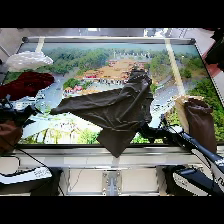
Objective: Fold the shirts.
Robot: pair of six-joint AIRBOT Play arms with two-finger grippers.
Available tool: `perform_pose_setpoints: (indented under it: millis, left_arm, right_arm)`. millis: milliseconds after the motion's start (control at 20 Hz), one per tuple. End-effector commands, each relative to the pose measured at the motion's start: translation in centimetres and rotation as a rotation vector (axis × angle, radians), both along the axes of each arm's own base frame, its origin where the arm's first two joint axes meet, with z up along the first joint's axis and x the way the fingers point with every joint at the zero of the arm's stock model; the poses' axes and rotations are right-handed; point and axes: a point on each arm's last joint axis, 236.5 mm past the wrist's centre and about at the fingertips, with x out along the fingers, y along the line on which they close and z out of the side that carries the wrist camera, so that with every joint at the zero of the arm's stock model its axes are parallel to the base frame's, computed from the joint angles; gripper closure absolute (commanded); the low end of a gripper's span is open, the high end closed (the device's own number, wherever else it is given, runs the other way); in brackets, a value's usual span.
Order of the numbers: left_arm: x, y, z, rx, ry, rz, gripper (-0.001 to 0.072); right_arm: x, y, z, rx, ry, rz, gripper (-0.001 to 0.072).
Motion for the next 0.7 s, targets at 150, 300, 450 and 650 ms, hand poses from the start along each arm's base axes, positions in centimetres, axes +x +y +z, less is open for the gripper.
perform_pose_setpoints:
  millis: [150, 300, 450, 650]
  left_arm:
    - [4.6, -3.7, -0.7, -0.122, -0.237, -0.062, 0.0069]
    - [4.9, -4.9, -2.9, -0.116, -0.207, -0.1, 0.007]
    - [5.5, -5.5, -4.0, -0.087, -0.205, -0.127, 0.0071]
    - [4.4, -8.0, -3.6, -0.173, -0.174, -0.188, 0.0538]
  right_arm:
    - [-0.4, 1.1, 1.8, 0.053, -0.024, 0.034, 0.0692]
    - [-0.3, 1.2, 1.9, 0.062, -0.023, 0.028, 0.0692]
    - [-0.5, 1.4, 2.0, 0.071, -0.018, 0.034, 0.0692]
    - [-0.4, 1.5, 2.2, 0.076, -0.021, 0.034, 0.0692]
